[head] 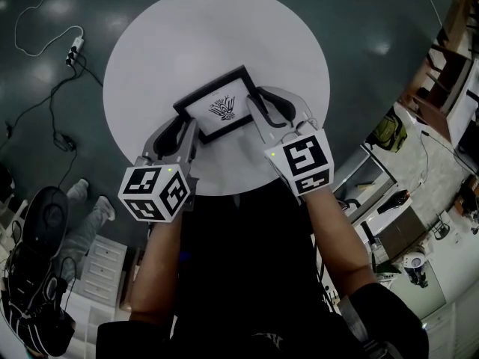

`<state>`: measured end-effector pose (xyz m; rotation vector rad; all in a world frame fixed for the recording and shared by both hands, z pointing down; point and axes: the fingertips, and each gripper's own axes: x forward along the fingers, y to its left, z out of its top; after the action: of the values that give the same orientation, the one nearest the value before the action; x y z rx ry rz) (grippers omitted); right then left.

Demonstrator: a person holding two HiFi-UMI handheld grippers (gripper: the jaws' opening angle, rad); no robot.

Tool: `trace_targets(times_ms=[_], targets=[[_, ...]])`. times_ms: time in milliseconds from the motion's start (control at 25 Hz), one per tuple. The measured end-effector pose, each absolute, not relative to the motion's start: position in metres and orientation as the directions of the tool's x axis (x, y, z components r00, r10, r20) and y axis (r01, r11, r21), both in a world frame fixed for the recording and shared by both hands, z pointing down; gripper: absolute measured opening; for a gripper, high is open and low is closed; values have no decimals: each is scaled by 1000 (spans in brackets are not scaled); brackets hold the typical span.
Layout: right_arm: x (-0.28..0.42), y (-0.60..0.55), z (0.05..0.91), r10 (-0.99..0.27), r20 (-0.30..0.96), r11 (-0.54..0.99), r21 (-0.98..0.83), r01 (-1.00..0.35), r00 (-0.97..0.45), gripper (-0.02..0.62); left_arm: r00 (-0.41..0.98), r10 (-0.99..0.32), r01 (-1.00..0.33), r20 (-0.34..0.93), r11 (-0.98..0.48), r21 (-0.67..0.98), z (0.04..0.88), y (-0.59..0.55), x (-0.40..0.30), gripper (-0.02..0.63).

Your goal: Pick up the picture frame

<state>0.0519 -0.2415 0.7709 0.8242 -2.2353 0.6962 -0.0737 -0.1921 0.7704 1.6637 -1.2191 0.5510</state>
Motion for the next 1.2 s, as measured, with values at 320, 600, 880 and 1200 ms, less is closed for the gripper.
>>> trace_targets(times_ms=[320, 600, 880, 1200], targets=[[50, -259, 735, -437, 689, 655, -197, -730, -578, 75, 390, -519, -905, 761, -64, 421, 737, -214, -79, 95], [41, -299, 684, -504, 634, 667, -145, -731, -586, 77, 368, -606, -914, 705, -97, 393, 688, -258, -89, 95], [34, -320, 609, -574, 565, 672, -88, -735, -593, 78, 356, -687, -921, 633, -142, 363, 615, -285, -97, 95], [29, -331, 520, -653, 473, 658, -33, -752, -592, 78, 354, -771, -923, 529, -197, 331, 528, -302, -104, 91]])
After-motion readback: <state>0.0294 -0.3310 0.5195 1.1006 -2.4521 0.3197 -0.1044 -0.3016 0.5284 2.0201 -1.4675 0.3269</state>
